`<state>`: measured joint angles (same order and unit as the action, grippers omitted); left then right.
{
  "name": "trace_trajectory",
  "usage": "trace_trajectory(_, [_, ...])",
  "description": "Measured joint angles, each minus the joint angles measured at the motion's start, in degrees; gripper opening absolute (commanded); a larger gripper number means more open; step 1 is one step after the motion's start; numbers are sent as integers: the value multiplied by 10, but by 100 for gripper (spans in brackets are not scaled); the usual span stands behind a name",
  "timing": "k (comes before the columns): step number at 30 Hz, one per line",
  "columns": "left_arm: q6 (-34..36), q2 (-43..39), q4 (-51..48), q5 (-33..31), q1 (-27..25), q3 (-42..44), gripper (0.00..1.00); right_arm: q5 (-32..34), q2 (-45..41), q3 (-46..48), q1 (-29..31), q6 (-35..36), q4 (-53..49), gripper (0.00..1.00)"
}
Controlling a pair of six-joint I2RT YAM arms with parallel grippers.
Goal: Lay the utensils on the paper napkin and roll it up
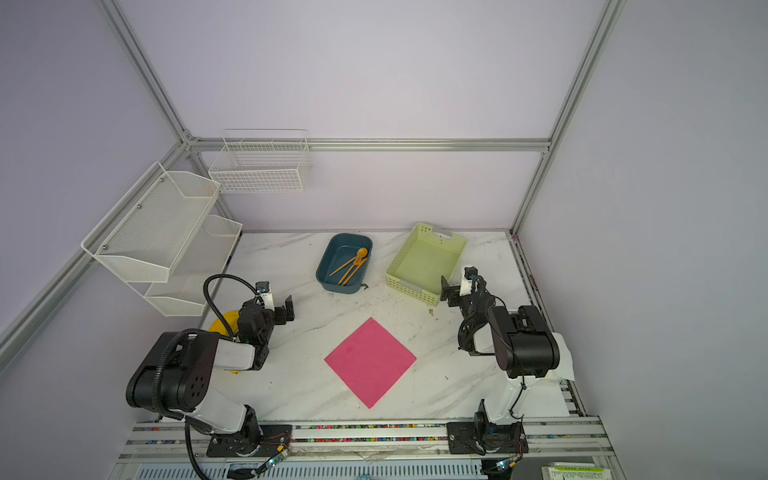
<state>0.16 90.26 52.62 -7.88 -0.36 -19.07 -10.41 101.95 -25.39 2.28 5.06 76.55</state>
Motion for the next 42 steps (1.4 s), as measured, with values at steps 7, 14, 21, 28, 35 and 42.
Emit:
trace_trajectory(7, [-1,0,-6,-7,0,0,100,0,0,0,0,0,0,97])
trace_trajectory(14, [0,-28,-31,-9,-1,0,99,43,-14,0,0,-6,-15,97])
trace_trajectory(21, [-6,-180,-149,-38,-17,-14,100,71,-125,-65,0,-31,-199,93])
trace_trajectory(28, [-42,-224,-405,6,-19,-166,100,67,-180,-191,0,-98,-438,77])
trace_trajectory(35, [-89,-203,-587,78,-22,-279,94,34,-155,-282,0,-184,-654,55])
trace_trajectory(42, [-93,-179,-687,117,-35,-339,95,-4,-106,-335,0,-220,-773,50])
